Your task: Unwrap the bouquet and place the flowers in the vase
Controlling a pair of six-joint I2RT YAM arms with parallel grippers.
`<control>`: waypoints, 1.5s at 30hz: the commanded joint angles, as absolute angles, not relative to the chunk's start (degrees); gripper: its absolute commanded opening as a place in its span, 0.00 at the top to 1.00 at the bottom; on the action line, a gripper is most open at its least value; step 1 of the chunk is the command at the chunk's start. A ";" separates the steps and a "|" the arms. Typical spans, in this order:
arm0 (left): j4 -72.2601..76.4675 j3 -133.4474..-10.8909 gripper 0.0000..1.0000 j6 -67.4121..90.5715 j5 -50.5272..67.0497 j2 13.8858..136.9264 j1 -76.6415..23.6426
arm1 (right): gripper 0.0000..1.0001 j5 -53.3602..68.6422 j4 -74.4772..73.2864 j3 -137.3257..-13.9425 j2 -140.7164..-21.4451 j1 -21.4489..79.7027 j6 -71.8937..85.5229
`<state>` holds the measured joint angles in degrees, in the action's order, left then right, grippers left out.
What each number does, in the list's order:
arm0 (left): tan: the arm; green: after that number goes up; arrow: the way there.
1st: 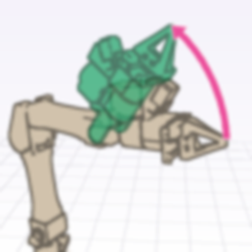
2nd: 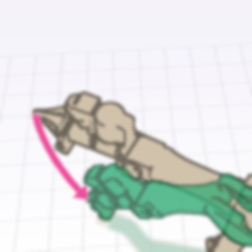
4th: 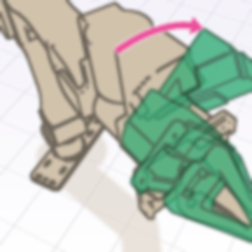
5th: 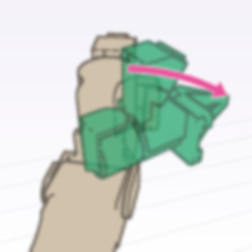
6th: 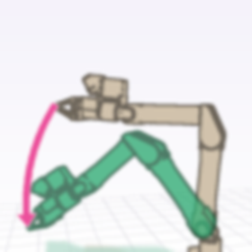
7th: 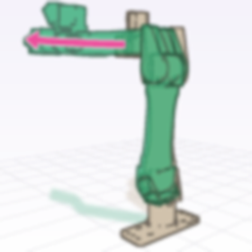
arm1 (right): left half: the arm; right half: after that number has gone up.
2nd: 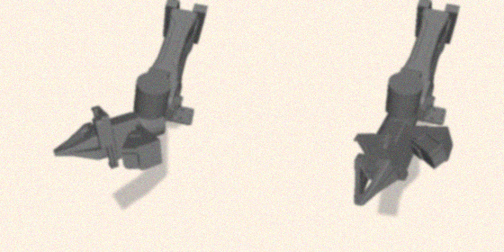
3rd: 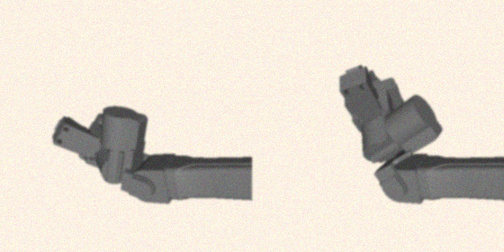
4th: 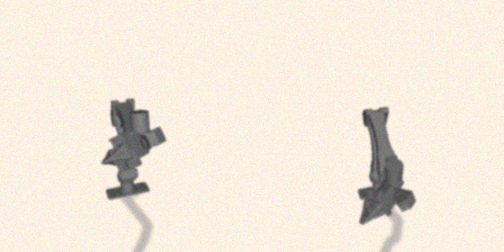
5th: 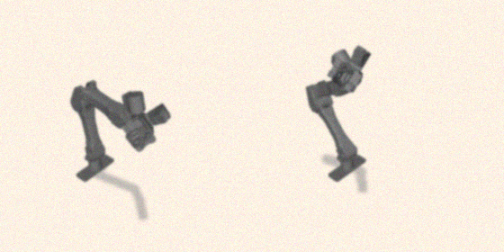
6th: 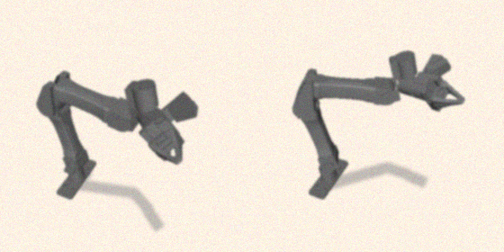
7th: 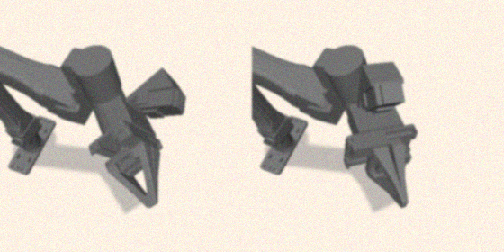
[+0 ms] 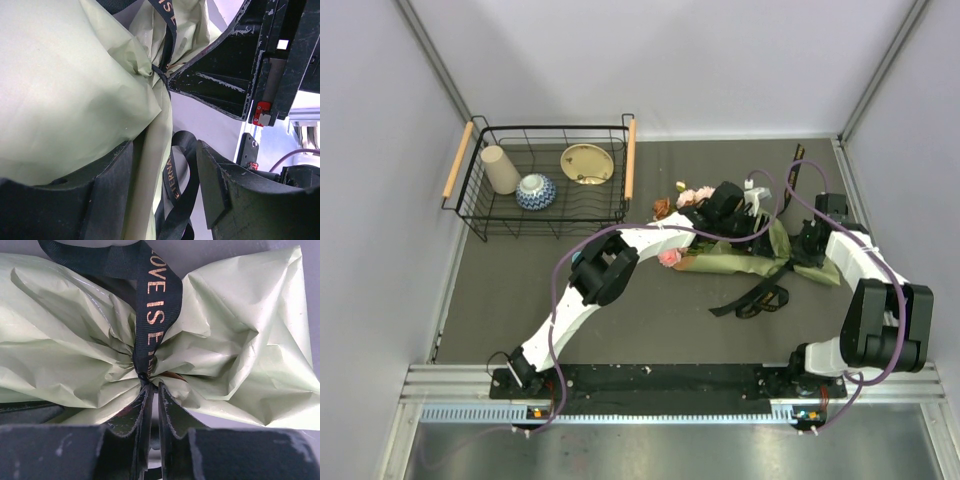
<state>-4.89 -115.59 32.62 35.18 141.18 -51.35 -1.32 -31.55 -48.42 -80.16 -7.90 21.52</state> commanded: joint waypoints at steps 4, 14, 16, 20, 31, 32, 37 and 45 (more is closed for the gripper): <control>-3.78 -116.28 0.41 32.87 35.59 141.68 -50.71 | 0.85 2.19 -28.30 -48.08 -80.60 -7.56 20.48; -3.78 -117.07 0.41 33.22 36.12 142.65 -50.71 | 0.78 3.96 -27.33 -47.55 -81.38 -7.65 20.13; -3.87 -117.07 0.41 33.22 36.12 142.82 -50.71 | 0.78 3.69 -27.33 -47.81 -81.82 -7.65 20.13; -3.87 -117.07 0.41 33.14 36.21 143.08 -50.71 | 0.82 3.95 -26.55 -47.90 -82.44 -7.65 20.13; -3.95 -116.98 0.41 33.66 36.12 144.05 -50.19 | 1.00 2.11 -26.80 -49.40 -80.34 -7.56 19.42; -3.96 -116.98 0.41 33.84 36.12 144.14 -50.10 | 1.00 1.59 -26.89 -49.31 -79.64 -7.47 19.60; -3.69 -115.40 0.42 35.50 33.84 143.88 -49.22 | 1.00 -4.65 -27.77 -47.12 -70.68 -7.47 22.93; -3.16 -114.35 0.42 36.39 33.49 144.49 -48.60 | 1.00 -12.30 -27.69 -42.98 -63.02 -7.38 33.21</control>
